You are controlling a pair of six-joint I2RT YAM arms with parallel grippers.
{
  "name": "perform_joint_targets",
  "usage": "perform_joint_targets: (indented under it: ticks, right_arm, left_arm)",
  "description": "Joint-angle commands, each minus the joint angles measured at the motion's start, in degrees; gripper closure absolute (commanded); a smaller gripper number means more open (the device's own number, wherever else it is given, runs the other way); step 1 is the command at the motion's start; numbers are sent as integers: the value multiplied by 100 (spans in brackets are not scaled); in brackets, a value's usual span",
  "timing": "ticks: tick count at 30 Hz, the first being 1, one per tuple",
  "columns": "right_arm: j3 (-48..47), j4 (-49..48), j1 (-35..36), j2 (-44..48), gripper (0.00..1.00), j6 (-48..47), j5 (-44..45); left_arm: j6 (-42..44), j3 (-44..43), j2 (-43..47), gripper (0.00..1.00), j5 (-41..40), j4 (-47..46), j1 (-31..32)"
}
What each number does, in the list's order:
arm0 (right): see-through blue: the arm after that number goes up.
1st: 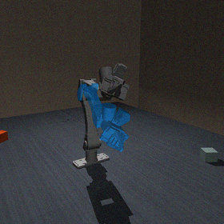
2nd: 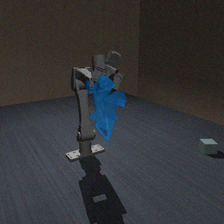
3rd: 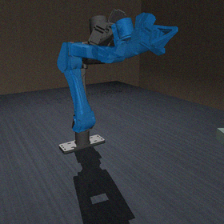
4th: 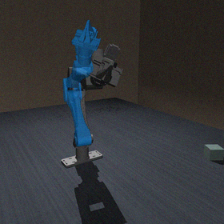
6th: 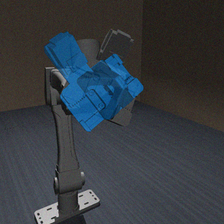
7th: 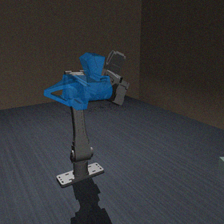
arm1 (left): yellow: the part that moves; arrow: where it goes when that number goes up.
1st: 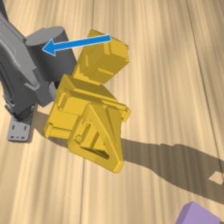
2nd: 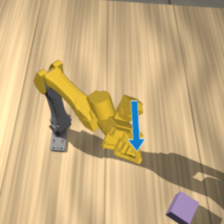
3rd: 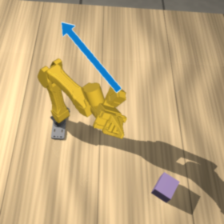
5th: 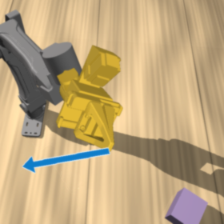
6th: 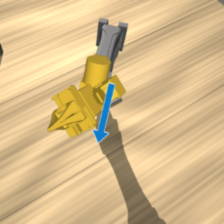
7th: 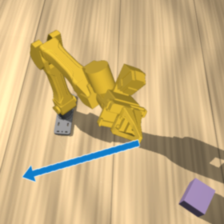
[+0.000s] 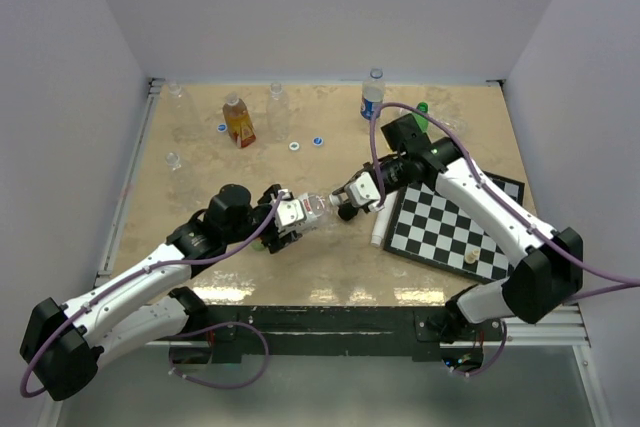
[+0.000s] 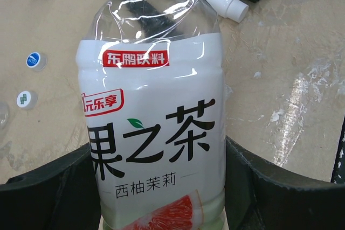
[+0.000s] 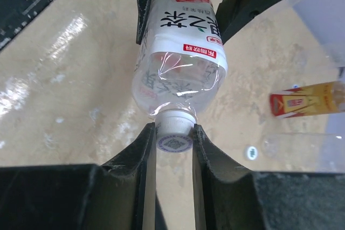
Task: Unscrew the bottle caps
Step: Unscrew the bottle cap from the plastic bottle.
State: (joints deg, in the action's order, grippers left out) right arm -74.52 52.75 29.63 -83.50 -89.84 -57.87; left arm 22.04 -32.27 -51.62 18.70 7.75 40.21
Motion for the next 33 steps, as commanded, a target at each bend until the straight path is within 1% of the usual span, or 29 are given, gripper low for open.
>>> perform_joint_targets:
  ticks: [1, 4, 8, 11, 13, 14, 16, 17, 19, 20, 22, 25, 28, 30, 33]
  right_arm:
    - [350, -774, 26, 493, 100, -105, 1162]
    - [613, -1117, 34, 677, 100, 159, 1366]
    - [833, -1276, 34, 800, 100, 353, 1147]
    - [913, -1469, 34, 871, 100, 844, 1006]
    - [931, -1671, 34, 941, 94, 1440, 918]
    - [931, -1767, 26, 967, 88, 1704, 900]
    - [913, -1891, 25, 1011, 73, 2241, 909]
    - [896, -1917, 8, 1029, 61, 2443, 917]
    - [852, -1857, -9, 1099, 43, 2743, 961]
    - [825, -1787, -27, 1134, 37, 2822, 927]
    - [764, -1611, -88, 1196, 30, 2989, 961]
    - [711, -1382, -194, 1310, 26, 3384, 953]
    - [641, -1250, -378, 1407, 26, 3858, 970]
    - [553, -1180, -606, 1486, 25, 4263, 953]
    - [561, -1100, -993, 1626, 25, 4676, 637]
  left_arm:
    - [-33, -104, 82, 100, -112, -564, -57]
    - [-42, -95, 64, 100, -94, -573, -57]
    - [-51, -95, 46, 100, -94, -573, -57]
    - [-42, -95, 38, 100, -129, -573, -48]
    - [-42, -86, 46, 100, -130, -573, -57]
    - [-33, -86, 29, 100, -130, -573, -57]
    - [-42, -86, 37, 100, -130, -581, -57]
    - [-42, -86, 37, 100, -130, -573, -57]
    - [-42, -95, 20, 100, -121, -573, -57]
    - [-42, -86, 29, 100, -130, -581, -48]
    - [-34, -86, 29, 100, -130, -573, -57]
    - [-33, -86, 29, 100, -147, -581, -57]
    - [-51, -95, 20, 100, -165, -581, -65]
    - [-42, -95, 20, 100, -182, -573, -65]
    - [-42, -95, 20, 100, -191, -581, -65]
